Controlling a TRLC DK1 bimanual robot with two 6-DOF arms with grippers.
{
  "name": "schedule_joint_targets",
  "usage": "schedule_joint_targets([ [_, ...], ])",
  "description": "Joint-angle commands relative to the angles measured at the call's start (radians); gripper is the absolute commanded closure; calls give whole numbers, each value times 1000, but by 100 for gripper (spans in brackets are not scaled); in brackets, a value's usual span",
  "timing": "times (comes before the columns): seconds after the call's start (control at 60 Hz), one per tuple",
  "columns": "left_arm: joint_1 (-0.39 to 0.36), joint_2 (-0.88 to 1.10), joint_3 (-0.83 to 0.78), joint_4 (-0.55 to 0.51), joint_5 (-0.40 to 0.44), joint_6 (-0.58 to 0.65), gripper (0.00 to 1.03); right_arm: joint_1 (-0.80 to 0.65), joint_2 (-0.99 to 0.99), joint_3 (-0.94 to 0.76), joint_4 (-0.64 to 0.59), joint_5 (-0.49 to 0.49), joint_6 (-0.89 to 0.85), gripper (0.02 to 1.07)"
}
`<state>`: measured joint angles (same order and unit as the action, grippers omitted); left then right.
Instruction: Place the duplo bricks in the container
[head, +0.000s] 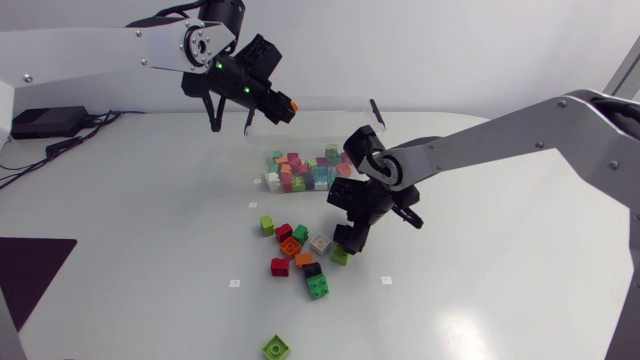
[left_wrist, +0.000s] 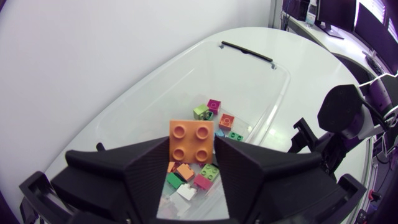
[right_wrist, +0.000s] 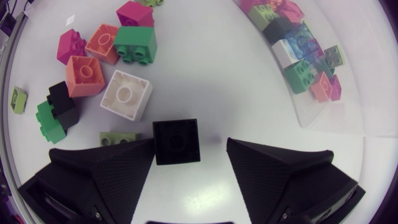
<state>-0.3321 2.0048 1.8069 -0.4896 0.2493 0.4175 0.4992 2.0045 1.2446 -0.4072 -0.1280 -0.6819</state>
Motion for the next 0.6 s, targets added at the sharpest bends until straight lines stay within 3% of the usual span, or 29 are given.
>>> schedule_joint_targets([
  [0.0,-5,29,45,-21,1,-23,5,12,30,3,8,2,-21,53],
  [0.15,8,-21,20,-33,1,-23,4,10,19,-5,13,1,-22,78],
  [0.333,41,-149,-92,-35,1,-11,4,-2,-32,-20,-4,-2,-24,78],
  [0.583,70,-367,-382,-78,1,153,4,-62,-176,-36,-55,-24,-27,78],
])
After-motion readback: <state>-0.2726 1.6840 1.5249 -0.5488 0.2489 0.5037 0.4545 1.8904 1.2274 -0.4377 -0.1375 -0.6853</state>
